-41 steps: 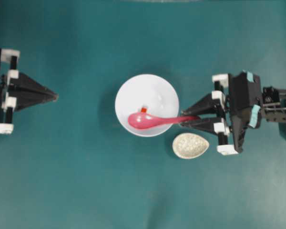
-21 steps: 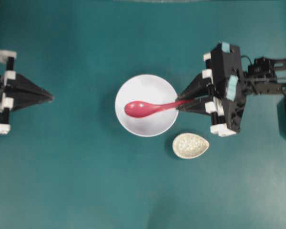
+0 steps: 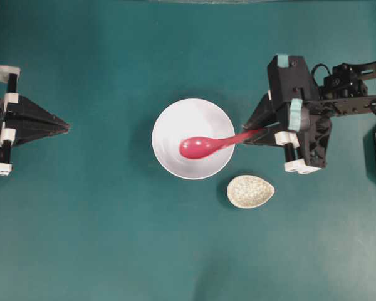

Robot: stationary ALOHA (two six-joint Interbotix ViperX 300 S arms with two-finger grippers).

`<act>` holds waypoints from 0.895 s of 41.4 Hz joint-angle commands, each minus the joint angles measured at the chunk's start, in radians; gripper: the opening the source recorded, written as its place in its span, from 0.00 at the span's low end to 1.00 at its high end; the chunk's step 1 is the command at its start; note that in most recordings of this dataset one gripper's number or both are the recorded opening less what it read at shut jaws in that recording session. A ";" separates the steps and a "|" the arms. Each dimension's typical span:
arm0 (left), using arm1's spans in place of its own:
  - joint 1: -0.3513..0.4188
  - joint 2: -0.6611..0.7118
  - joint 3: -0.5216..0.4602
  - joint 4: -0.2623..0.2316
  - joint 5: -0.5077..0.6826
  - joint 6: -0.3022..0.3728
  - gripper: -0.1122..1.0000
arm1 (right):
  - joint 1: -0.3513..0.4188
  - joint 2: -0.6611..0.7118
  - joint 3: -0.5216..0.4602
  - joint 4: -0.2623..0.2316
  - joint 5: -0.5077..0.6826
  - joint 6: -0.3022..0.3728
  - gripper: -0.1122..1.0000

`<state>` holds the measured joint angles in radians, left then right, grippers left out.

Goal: Grip the spoon and scoop the red block from the bowl with right arm.
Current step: 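Lift the pink spoon with the right gripper and swing it over the bowl, then lower the spoon bowl into the white bowl beside the red cube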

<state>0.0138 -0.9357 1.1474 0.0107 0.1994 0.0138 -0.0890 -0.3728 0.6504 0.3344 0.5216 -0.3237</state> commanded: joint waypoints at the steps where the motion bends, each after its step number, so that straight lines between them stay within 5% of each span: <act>1: 0.002 0.003 -0.023 0.003 -0.003 -0.002 0.10 | 0.000 -0.017 -0.031 -0.028 0.049 0.002 0.32; 25: 0.002 -0.021 -0.025 0.003 -0.003 -0.029 0.10 | -0.017 -0.025 -0.064 -0.080 0.104 0.058 0.32; 37: 0.002 -0.017 -0.026 0.003 -0.003 -0.031 0.10 | -0.064 0.018 -0.100 -0.094 0.156 0.140 0.32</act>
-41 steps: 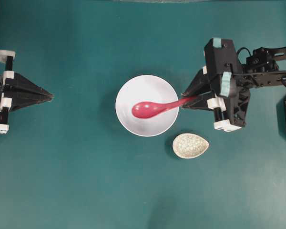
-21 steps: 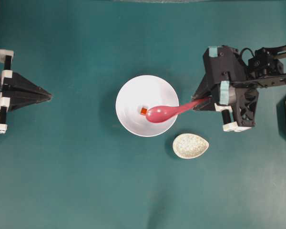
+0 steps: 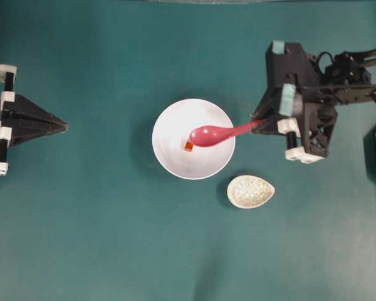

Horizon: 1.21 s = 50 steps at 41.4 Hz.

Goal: Grip the spoon and scoop the red block from the bowl with right arm.
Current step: 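Lower the spoon bowl into the white bowl beside the red cube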

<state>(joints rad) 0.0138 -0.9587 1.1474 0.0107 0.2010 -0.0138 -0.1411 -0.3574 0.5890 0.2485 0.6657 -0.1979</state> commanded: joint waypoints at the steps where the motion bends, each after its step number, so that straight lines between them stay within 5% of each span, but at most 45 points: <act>1: 0.002 0.008 -0.026 0.002 -0.006 -0.002 0.10 | -0.014 0.008 -0.043 -0.011 0.020 0.018 0.32; 23: 0.002 0.009 -0.025 0.003 -0.014 -0.003 0.10 | -0.017 0.184 -0.215 -0.083 0.218 0.044 0.32; 50: 0.002 0.011 -0.023 0.002 -0.014 -0.002 0.10 | -0.015 0.279 -0.218 -0.092 0.239 0.041 0.32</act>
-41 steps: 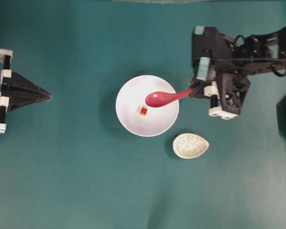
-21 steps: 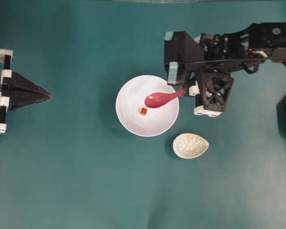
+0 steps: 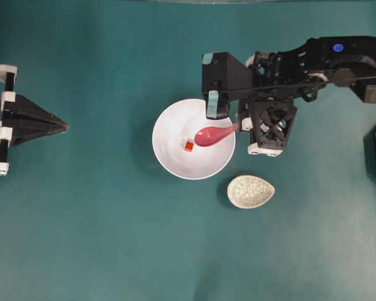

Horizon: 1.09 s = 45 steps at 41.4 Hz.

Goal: Grip the spoon and scoop the red block from the bowl with right arm.
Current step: 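Lower the spoon bowl into the white bowl beside the red cube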

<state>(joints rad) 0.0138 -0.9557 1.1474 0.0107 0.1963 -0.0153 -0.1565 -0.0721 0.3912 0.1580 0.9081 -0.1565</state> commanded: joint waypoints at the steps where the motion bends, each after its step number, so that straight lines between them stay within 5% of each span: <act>1: 0.002 0.008 -0.025 0.003 -0.009 0.000 0.10 | -0.002 -0.005 -0.020 -0.002 -0.003 -0.002 0.32; 45: 0.002 0.008 -0.023 0.003 -0.009 0.000 0.10 | 0.026 0.083 -0.021 -0.002 -0.091 0.000 0.32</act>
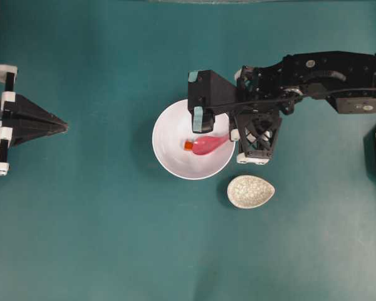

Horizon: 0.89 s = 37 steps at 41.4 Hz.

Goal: Grip the spoon and scoop the red block from the bowl with right arm.
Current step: 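Lower the spoon bowl into the white bowl beside the red cube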

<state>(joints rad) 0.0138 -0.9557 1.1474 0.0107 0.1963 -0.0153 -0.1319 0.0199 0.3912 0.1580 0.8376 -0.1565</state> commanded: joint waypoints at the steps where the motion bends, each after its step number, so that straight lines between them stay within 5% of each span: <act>1: 0.003 0.006 -0.025 0.003 -0.009 0.000 0.10 | 0.002 -0.008 -0.023 -0.002 -0.021 0.000 0.32; 37: 0.003 0.008 -0.025 0.003 -0.009 0.003 0.10 | 0.002 -0.005 -0.049 0.009 -0.144 0.011 0.32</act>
<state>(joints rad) 0.0138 -0.9572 1.1474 0.0107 0.1963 -0.0138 -0.1319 0.0276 0.3712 0.1626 0.7148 -0.1488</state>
